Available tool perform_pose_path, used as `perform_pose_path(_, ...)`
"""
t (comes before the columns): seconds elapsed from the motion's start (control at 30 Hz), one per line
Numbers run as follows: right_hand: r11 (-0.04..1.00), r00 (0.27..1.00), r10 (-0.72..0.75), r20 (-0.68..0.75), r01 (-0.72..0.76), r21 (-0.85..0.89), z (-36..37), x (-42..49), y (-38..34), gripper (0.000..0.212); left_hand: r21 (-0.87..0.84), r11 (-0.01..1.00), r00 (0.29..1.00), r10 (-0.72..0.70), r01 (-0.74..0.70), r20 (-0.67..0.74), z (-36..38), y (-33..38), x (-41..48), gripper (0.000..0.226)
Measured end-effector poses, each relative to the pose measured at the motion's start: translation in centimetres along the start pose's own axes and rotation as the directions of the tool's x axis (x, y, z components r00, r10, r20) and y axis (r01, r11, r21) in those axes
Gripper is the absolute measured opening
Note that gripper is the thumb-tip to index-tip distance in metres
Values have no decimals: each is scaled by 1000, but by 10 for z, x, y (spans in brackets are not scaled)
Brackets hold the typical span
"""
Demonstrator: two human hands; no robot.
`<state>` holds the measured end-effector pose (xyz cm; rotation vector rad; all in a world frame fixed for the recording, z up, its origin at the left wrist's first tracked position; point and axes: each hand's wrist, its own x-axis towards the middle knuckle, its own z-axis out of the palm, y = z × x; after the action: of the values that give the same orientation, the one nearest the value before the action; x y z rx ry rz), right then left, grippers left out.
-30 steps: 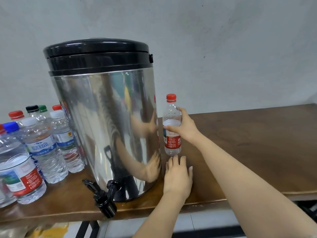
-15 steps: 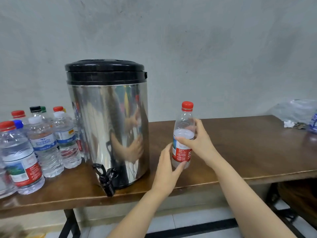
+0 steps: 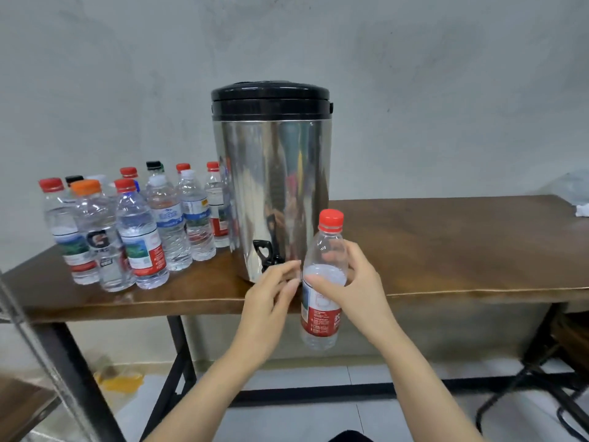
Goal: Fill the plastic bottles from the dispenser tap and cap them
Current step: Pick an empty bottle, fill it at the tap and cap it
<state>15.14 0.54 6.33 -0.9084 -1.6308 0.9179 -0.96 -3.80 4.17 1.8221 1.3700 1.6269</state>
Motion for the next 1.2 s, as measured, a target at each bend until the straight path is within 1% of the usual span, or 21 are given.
perform_pose_path(0.07,1000,999,18,33,-18,-5,17,-8,1,64,36,998,997,43,-41,-61,-22,11,3,30)
perform_pose_path(0.1,1000,998,26,55,-26,-8,26,-11,1,64,34,998,997,48,-46,-60,-31,17,6,30)
perform_pose_path(0.23,999,988,29,153,-25,-28,61,-16,-2,63,-61,998,994,-25,32,109,-58,38,23,36)
perform_pose_path(0.33,999,976,35,215,-26,-43,81,-17,-3,64,-85,993,980,-60,77,189,-76,39,29,32)
perform_pose_path(0.4,998,974,51,220,-43,-38,92,-16,-3,65,-150,979,980,-114,138,162,-85,36,30,27)
perform_pose_path(0.47,998,977,56,207,-48,-43,102,-17,-5,66,-225,956,982,-182,190,56,-90,31,30,23)
perform_pose_path(0.5,998,978,53,203,-43,-52,107,-17,-6,68,-227,953,977,-212,202,-22,-92,28,30,23)
perform_pose_path(0.57,997,978,41,206,-27,-70,118,-17,-7,70,-145,971,965,-211,189,-156,-94,22,29,22)
perform_pose_path(0.6,997,976,40,214,-25,-74,124,-16,-7,69,-71,983,968,-177,167,-181,-96,20,28,21)
perform_pose_path(0.63,997,974,41,221,-25,-73,128,-16,-8,68,8,990,976,-137,141,-168,-98,18,27,21)
perform_pose_path(0.67,997,974,44,224,-29,-68,132,-15,-8,66,56,992,987,-109,117,-121,-101,17,25,24)
perform_pose_path(0.7,997,973,49,226,-35,-63,135,-14,-8,65,50,993,993,-102,105,-55,-105,16,24,29)
perform_pose_path(0.77,998,972,60,228,-51,-49,139,-12,-9,67,-83,985,987,-149,154,56,-116,14,22,38)
perform_pose_path(0.8,998,971,60,232,-51,-45,141,-11,-8,66,-154,970,981,-176,186,76,-120,12,21,38)
perform_pose_path(0.87,997,968,58,243,-46,-55,145,-11,-8,65,-213,952,974,-225,219,-5,-126,12,21,31)
perform_pose_path(0.93,996,968,57,245,-40,-74,151,-11,-7,69,-229,947,952,-264,225,-158,-126,12,23,21)
perform_pose_path(0.97,996,970,52,239,-33,-82,155,-12,-7,72,-205,954,941,-263,220,-211,-126,9,25,19)
perform_pose_path(1.0,996,972,49,229,-29,-90,158,-12,-6,74,-163,962,940,-251,217,-231,-127,7,26,19)
perform_pose_path(1.07,995,977,52,208,-34,-89,162,-10,-5,77,-113,971,958,-226,209,-175,-129,2,27,22)
perform_pose_path(1.13,995,979,58,197,-41,-86,163,-7,-3,78,-158,959,964,-252,236,-87,-131,1,27,26)
perform_pose_path(1.2,995,977,58,203,-40,-92,164,-5,-1,77,-191,948,961,-271,256,-60,-135,0,28,28)
